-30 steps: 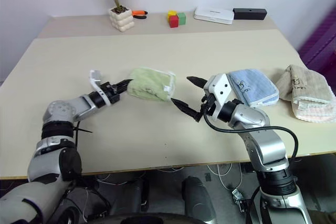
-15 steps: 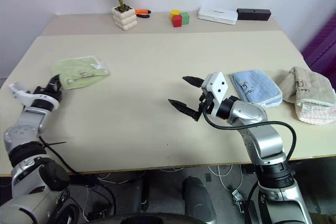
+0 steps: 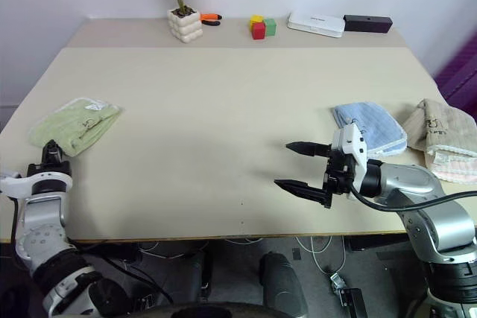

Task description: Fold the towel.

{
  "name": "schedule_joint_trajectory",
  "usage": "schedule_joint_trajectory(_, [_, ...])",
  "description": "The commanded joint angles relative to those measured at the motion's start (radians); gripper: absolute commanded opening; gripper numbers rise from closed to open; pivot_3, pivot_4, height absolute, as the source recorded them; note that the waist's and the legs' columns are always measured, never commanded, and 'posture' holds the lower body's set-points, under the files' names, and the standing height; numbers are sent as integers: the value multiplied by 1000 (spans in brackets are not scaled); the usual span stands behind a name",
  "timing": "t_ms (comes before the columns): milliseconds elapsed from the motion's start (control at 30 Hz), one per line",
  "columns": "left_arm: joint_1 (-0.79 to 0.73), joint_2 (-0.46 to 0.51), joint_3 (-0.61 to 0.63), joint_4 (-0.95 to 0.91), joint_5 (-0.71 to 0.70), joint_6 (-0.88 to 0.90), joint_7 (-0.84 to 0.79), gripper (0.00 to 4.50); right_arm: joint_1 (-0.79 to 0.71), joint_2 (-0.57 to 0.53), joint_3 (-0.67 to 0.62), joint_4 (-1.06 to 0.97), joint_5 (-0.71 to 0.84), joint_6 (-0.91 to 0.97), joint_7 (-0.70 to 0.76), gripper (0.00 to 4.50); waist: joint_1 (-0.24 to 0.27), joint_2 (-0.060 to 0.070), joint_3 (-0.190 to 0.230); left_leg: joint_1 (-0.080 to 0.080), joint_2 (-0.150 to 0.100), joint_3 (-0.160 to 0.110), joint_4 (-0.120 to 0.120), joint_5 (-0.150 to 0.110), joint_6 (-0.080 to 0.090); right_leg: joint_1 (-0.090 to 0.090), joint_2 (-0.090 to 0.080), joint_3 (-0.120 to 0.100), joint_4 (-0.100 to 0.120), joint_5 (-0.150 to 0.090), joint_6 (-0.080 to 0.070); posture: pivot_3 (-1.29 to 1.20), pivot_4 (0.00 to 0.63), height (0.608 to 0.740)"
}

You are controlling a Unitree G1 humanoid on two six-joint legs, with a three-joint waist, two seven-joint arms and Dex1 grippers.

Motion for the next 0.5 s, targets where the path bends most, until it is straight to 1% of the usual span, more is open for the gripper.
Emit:
schedule_joint_trajectory(33, [28, -33, -64, -103, -36, -9, 34, 49, -12, 5, -14, -36, 18, -5, -9, 4500, 5, 0, 0, 0, 0, 0, 0, 0, 0, 0, 0, 0, -1, 0, 0, 0, 150, 740])
schedule_joint_trajectory(133, [51, -60, -112, -136, -56, 3, 51, 49, -21, 16, 0, -34, 15, -6, -20, 4500, 6, 0, 0, 0, 0, 0, 0, 0, 0, 3, 0, 0, -6, 1, -1, 0, 150, 740])
schedule_joint_trajectory(200, [68, -52, -144, -132, -43, 13, 62, 49, -28, 23, 8, -33, 11, -7, -26, 4500, 7, 0, 0, -1, 0, 0, 0, 0, 0, 4, 0, 0, -8, 1, -2, 0, 150, 740])
schedule_joint_trajectory(333, [81, -43, -160, -128, -82, 11, 67, 49, -38, 30, 11, -29, 6, -12, -33, 4500, 6, 0, 0, -1, -1, 0, 0, 0, 0, 4, 0, 0, -8, 1, -2, 0, 150, 740])
schedule_joint_trajectory(500, [95, -24, -171, -108, -91, 9, 65, 49, -38, 30, 16, -25, 0, -18, -35, 4500, 6, 0, 0, -1, -1, 0, 0, 0, 0, 4, -1, 0, -9, 1, -2, 0, 150, 740])
